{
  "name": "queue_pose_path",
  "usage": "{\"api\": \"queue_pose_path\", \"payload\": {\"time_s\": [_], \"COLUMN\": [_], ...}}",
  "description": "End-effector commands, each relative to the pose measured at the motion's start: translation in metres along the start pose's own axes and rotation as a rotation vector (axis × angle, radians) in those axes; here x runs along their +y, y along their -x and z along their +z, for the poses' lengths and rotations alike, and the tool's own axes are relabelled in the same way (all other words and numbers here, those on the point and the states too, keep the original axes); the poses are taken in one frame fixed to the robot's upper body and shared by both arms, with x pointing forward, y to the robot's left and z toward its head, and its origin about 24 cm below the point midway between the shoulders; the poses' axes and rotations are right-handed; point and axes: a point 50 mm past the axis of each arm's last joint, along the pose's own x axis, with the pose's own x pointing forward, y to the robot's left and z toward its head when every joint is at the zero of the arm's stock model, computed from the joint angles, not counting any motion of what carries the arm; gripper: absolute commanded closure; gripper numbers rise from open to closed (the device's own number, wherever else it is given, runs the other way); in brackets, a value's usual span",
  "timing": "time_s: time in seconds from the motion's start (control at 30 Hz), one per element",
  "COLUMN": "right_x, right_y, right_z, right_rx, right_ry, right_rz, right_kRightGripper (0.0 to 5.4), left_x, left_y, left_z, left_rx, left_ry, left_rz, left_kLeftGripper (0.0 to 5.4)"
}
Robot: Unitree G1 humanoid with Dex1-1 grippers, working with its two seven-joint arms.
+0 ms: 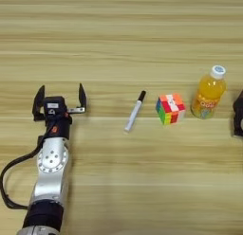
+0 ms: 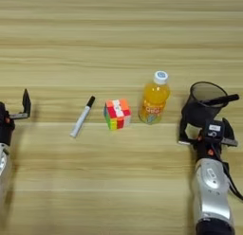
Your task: Move the objects on the table
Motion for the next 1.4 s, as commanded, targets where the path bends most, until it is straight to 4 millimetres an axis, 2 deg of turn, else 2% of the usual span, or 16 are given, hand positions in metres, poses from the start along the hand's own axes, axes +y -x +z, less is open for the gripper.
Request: {"api": "queue_pose_path", "payload": {"time_s": [0.03,0.5,0.97,1.17,1.4], "right_x": [-0.004,0.0,-0.001,0.0,0.003], "right_y": [-0.011,-0.029,-0.041,-0.041,-0.034], "right_z": [0.004,0.013,0.011,0.011,0.012], "right_rx": [-0.003,-0.029,-0.012,-0.021,-0.036], "right_ry": [0.002,-0.007,-0.026,-0.022,-0.023], "right_rz": [0.001,0.02,0.017,0.023,0.043], "right_kRightGripper": [0.02,0.02,0.02,0.63,0.71], "left_x": [-0.001,-0.001,-0.001,0.0,-0.001], "left_y": [-0.001,0.0,0.0,0.001,0.001], "left_z": [-0.001,-0.001,-0.001,-0.001,0.0], "left_rx": [0.009,0.008,0.007,0.007,0.007], "left_ry": [-0.01,-0.011,-0.013,-0.014,-0.013], "left_rz": [-0.01,-0.008,-0.006,-0.006,-0.006], "left_kLeftGripper": [0.0,0.0,0.0,0.0,0.0]}}
